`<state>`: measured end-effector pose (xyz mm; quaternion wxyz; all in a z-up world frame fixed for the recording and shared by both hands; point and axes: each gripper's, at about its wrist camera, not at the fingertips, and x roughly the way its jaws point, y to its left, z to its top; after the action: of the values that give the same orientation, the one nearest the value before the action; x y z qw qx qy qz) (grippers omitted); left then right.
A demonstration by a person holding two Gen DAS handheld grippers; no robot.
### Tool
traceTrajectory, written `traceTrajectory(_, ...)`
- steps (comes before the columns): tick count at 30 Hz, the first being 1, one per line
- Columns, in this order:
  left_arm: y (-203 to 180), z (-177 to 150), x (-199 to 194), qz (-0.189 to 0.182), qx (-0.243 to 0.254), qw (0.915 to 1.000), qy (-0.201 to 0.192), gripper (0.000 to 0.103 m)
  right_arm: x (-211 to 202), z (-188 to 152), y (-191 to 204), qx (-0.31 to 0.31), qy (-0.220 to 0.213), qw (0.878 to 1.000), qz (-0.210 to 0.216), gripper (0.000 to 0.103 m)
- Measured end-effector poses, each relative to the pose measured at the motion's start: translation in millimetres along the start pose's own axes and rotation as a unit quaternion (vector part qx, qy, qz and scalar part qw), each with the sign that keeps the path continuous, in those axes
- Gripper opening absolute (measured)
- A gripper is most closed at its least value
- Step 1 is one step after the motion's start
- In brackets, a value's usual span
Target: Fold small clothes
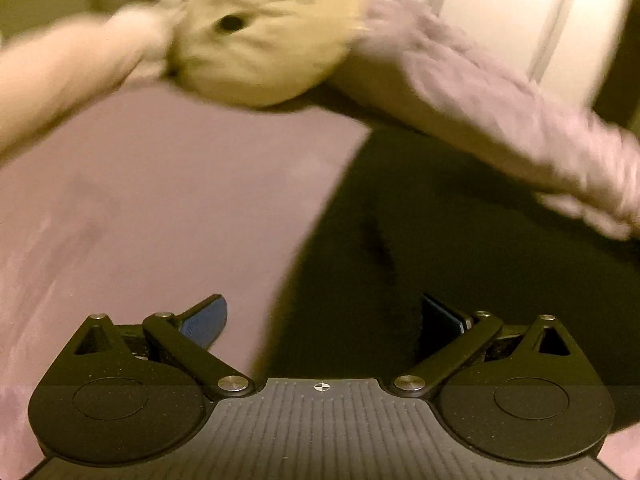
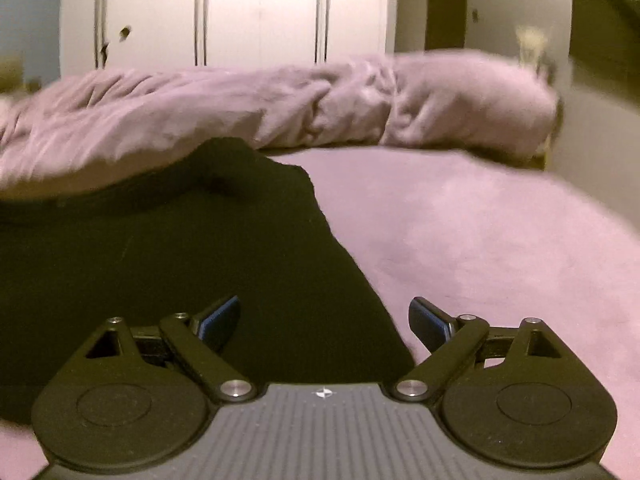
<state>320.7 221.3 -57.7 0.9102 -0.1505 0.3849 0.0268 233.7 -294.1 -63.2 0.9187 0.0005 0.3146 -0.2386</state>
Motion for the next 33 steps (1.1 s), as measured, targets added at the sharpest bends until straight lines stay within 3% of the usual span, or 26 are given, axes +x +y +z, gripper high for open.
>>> traceTrajectory(2,15.5,5.2,-8.0,-0.016,-0.034,0.9992,0.014,0.103,-32.6,-13.5,13.3,-0.030,-0.023,0.999,0.000,0.091)
traceTrajectory(5,14.0,13.9,-3.5,-0.072,-0.037,0.9948,0.061,0.103,-69.7,-30.9,31.2,-0.043,-0.038,0.998,0.028,0.087)
traceTrajectory(7,13.5,17.1,9.9,-0.120,-0.048,0.9865,0.101,0.103,-84.8,-42.4,39.0,-0.032,-0.038,0.997,0.058,0.067)
traceTrajectory(11,14.5,26.9,25.7,-0.148,-0.079,0.9789,0.116,0.102,-86.7,-55.7,50.5,-0.008,0.009,0.996,0.092,0.053)
traceTrajectory(12,16.3,29.6,28.2,-0.160,-0.095,0.9754,0.117,0.099,-87.9,-58.3,52.5,-0.006,0.016,0.995,0.099,0.052)
traceTrajectory(13,17.3,30.1,29.9,-0.172,-0.112,0.9716,0.117,0.082,-88.9,-60.1,55.0,-0.006,0.017,0.994,0.104,0.052)
traceTrajectory(14,18.5,29.6,30.3,-0.174,-0.123,0.9698,0.118,0.066,-89.9,-60.8,56.0,-0.007,0.013,0.994,0.104,0.052)
traceTrajectory(17,25.3,26.7,36.3,-0.176,-0.140,0.9661,0.126,0.055,-91.1,-59.7,56.4,-0.005,0.009,0.994,0.104,0.052)
traceTrajectory(19,29.3,24.1,35.3,-0.193,-0.144,0.9630,0.121,0.058,-92.9,-60.4,57.2,-0.003,0.010,0.994,0.111,0.052)
traceTrajectory(22,30.7,19.7,37.5,-0.190,-0.147,0.9630,0.121,0.065,-89.6,-60.1,57.8,-0.005,0.014,0.993,0.114,0.052)
traceTrajectory(24,30.0,20.7,40.2,-0.188,-0.162,0.9609,0.124,0.064,-87.1,-60.6,58.5,0.000,0.019,0.993,0.116,0.052)
traceTrajectory(25,28.7,23.4,42.3,-0.184,-0.165,0.9609,0.125,0.056,-87.3,-61.3,58.2,0.002,0.020,0.993,0.117,0.052)
traceTrajectory(26,27.0,24.8,41.8,-0.177,-0.164,0.9623,0.125,0.038,-88.2,-62.0,57.9,0.003,0.019,0.993,0.118,0.052)
traceTrajectory(27,25.5,25.8,41.0,-0.176,-0.164,0.9623,0.127,0.032,-89.6,-62.2,57.0,0.005,0.017,0.993,0.118,0.052)
traceTrajectory(33,-9.4,46.5,4.6,-0.181,-0.117,0.9720,0.095,0.021,-94.3,-61.6,48.6,0.021,0.011,0.992,0.127,0.052)
